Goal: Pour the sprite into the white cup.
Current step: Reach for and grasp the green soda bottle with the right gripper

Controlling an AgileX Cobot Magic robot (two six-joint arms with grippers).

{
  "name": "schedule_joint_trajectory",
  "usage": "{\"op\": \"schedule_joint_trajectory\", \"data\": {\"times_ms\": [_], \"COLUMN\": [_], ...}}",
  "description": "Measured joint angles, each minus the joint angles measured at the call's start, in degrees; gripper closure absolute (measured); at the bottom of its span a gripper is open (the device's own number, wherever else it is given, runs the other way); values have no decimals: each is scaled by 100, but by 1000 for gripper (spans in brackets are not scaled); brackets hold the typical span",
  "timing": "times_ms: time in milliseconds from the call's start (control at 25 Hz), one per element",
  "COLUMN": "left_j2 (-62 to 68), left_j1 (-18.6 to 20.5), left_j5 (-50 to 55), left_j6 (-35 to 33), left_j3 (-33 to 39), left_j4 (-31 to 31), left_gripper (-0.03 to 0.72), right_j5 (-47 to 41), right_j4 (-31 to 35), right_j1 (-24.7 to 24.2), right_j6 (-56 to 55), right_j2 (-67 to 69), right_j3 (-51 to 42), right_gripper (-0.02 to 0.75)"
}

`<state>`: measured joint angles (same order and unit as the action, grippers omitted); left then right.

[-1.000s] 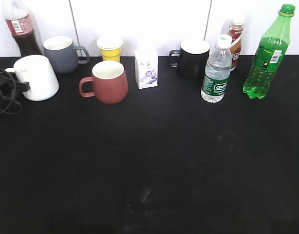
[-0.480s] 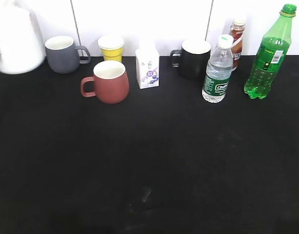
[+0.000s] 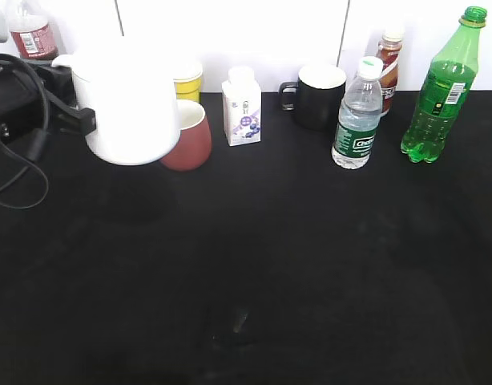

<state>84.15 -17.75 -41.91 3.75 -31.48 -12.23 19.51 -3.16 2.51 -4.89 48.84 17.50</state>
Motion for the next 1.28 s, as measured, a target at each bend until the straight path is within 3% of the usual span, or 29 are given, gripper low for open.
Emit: {"op": "schedule_joint_trajectory", "data": {"times_ms": [80,160,200,280,440,600,1000,1120,1240,1280], "left_j2": [-5,-5,-5,-5,-5,-5,-5,-5,-5,-5], "left_j1": [0,0,0,0,0,0,-5,-5,-5,-5], "left_j5": [5,5,5,5,5,5,5,5,5,5], "left_j6": [0,0,0,0,0,0,0,5,5,5], "left_j3": [0,0,0,0,0,0,0,0,0,0], "left_j4": [5,5,5,5,5,5,5,9,9,9], "left_gripper": [631,631,631,631,631,632,632,632,632,632], "right_j5": [1934,3796,4434,4817,4783,4205,3558,3276,3189,3189], "right_j4": [36,148,200,257,478,720,747,747,754,765], "right_j1": [0,0,0,0,-4,-11,-11,-11,-18,-18], "right_j6": [-1,-1,-19,-25,-36,-40,-40,-40,-33,-17], "right_j2": [2089,3748,4412,5553,6907,7492,8510,8543,8561,8561], "right_j3": [-100,-114,-38,370,1625,2781,4332,4633,4709,4715], "right_gripper": [166,87,66,59,59,60,81,115,239,246]}}
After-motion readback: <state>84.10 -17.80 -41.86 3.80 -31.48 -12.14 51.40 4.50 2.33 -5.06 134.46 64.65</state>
